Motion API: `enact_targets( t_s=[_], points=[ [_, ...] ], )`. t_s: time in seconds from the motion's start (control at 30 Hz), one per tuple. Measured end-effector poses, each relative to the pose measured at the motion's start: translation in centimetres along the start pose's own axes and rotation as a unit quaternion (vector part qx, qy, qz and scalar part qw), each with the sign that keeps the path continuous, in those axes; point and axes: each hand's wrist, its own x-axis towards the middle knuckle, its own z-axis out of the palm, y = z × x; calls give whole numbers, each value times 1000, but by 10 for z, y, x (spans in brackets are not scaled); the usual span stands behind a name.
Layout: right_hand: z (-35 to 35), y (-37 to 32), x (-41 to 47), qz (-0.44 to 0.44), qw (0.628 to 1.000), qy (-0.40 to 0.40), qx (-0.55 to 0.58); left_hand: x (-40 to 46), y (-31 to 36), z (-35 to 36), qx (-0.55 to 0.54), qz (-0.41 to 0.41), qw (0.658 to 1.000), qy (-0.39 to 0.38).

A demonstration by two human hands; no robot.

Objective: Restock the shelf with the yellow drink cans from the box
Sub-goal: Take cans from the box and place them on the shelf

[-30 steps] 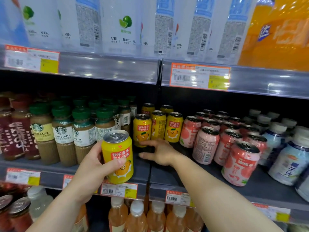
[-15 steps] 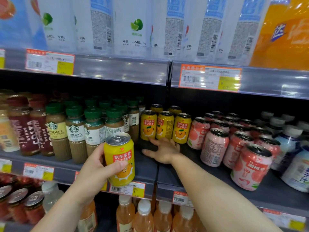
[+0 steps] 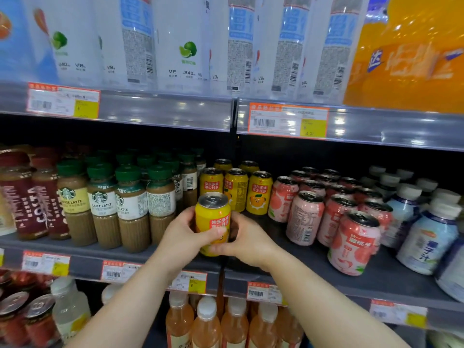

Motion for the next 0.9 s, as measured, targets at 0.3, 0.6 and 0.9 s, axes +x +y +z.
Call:
enact_targets(
  t_s=[0.3,0.6,0.9],
  points=[
    [8,11,32,52,997,52,-29,-25,0,-35,35,-19,999,12],
    [29,8,67,112,986,109,-62,-50,5,-62,28,-5,999,29],
    [40,3,76,140,972,157,-101,-52,2,-64,31,-22,999,9]
  ],
)
